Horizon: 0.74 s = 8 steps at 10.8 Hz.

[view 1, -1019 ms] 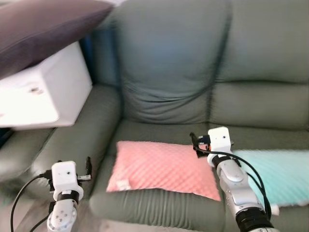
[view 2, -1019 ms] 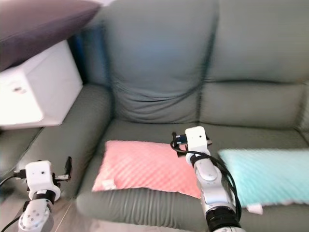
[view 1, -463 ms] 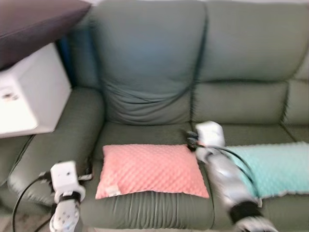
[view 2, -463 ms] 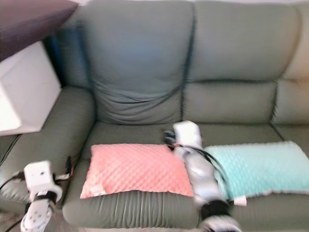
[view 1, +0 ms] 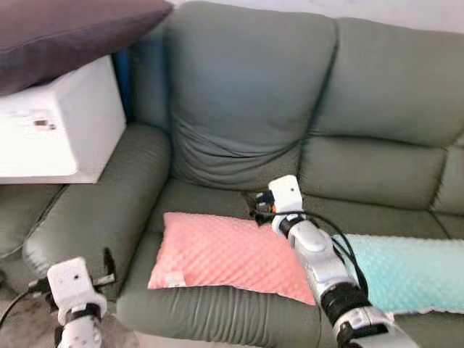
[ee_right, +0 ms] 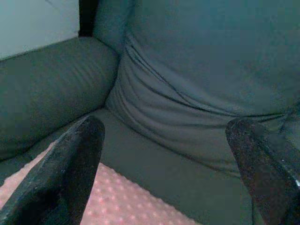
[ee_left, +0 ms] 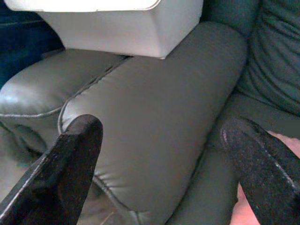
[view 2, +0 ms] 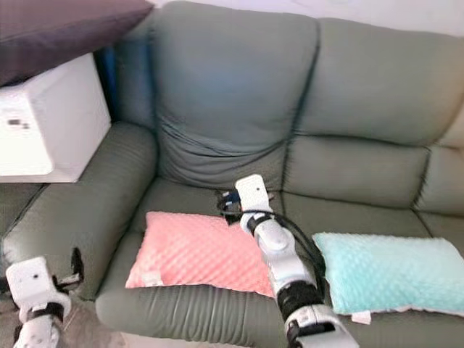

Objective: Move the pillow to the sofa

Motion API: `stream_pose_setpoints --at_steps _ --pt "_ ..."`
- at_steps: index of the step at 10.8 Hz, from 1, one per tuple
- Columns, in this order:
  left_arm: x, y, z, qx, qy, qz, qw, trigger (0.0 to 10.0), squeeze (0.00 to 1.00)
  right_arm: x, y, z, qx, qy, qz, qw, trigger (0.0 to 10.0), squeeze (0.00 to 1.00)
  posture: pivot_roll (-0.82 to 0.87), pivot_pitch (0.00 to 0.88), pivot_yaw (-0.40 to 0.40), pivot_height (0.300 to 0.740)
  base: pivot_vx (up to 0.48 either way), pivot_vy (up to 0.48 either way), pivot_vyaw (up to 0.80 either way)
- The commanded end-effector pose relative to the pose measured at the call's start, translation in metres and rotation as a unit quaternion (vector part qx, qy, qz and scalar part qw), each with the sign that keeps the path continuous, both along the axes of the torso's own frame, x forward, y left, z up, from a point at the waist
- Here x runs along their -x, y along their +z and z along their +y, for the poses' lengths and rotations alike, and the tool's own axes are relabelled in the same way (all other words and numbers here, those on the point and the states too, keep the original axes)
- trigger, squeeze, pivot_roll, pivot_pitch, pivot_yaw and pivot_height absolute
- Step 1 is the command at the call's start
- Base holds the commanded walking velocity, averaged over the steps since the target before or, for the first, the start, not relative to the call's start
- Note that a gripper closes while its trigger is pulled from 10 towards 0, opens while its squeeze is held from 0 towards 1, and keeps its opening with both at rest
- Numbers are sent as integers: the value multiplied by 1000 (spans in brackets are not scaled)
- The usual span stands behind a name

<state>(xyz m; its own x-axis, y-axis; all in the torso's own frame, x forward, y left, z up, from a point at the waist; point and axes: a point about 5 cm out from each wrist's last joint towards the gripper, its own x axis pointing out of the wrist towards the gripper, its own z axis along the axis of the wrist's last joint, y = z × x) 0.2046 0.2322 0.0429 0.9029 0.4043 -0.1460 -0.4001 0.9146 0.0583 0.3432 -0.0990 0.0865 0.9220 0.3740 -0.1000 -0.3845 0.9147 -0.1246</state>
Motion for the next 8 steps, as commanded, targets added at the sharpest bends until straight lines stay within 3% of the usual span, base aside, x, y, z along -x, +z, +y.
stream_pose_setpoints --at_steps 1,2,4,8 --pt "-7 2 -6 -5 -19 2 1000 10000 0 0 -3 -10 0 -16 3 1000 10000 0 -73 34 -53 740 0 0 0" --pt "-15 4 -8 -11 -39 2 999 10000 0 2 -6 -16 -2 -31 6 999 10000 0 -102 39 -23 740 0 0 0" --pt "-21 6 -9 -10 -53 1 999 10000 0 7 -14 -23 0 -50 14 999 10000 0 -123 39 1 740 0 0 -784" --pt "-21 -1 -15 20 -58 8 998 10000 0 8 -15 -29 6 -56 14 998 10000 0 -143 43 -1 740 0 0 -786"
